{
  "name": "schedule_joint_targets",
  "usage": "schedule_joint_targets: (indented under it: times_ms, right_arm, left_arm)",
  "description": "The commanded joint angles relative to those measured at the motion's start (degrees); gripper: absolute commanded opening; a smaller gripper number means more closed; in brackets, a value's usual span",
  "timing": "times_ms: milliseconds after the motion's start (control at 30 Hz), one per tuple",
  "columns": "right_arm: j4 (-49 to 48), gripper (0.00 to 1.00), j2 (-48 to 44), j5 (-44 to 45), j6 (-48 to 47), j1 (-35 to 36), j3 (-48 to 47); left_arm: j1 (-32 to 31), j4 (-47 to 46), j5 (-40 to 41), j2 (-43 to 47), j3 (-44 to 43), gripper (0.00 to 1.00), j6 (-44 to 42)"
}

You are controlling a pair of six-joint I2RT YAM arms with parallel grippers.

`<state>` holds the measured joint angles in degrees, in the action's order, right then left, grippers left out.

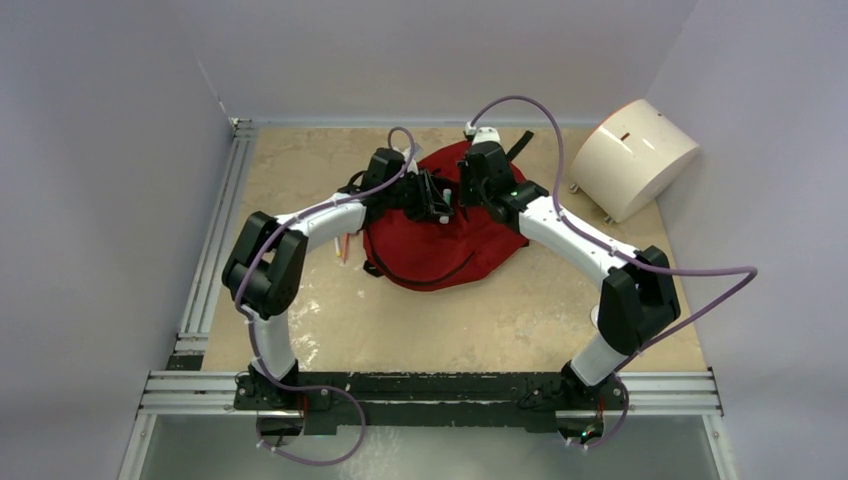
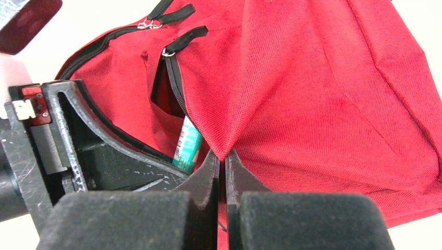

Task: Pack the student bag
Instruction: Place the stationery in the student bag.

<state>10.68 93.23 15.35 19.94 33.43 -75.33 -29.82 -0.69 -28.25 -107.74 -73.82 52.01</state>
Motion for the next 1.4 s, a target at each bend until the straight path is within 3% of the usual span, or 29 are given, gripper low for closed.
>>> schedule_joint_targets:
  times_ms: [0,667,1033,1367]
  right_arm:
    - [-6.4,0.00,-4.8,-0.9,1.1,0.4,0.3]
    - [-10.4,0.00,-7.1,-6.9,4.4,0.4,6.6]
    - [-12.6,0.00,-7.0,-8.2,5.7,0.4,8.1]
    - [-11.8,0.00,-7.1,-8.5,6.6,0.4,8.7]
  left_arm:
    - [-0.4,-2.6,-1.5,-0.6,-3.4,0.00,0.9]
    - [-1.0,-5.0,-5.3,-11.9,-18.4,0.01,3.0]
    - [-1.4,-3.3,-5.2,-10.9,-17.8,0.51,1.8]
    - [-1.3,-0.5,-4.2,-6.8,-16.3,0.54,-0.9]
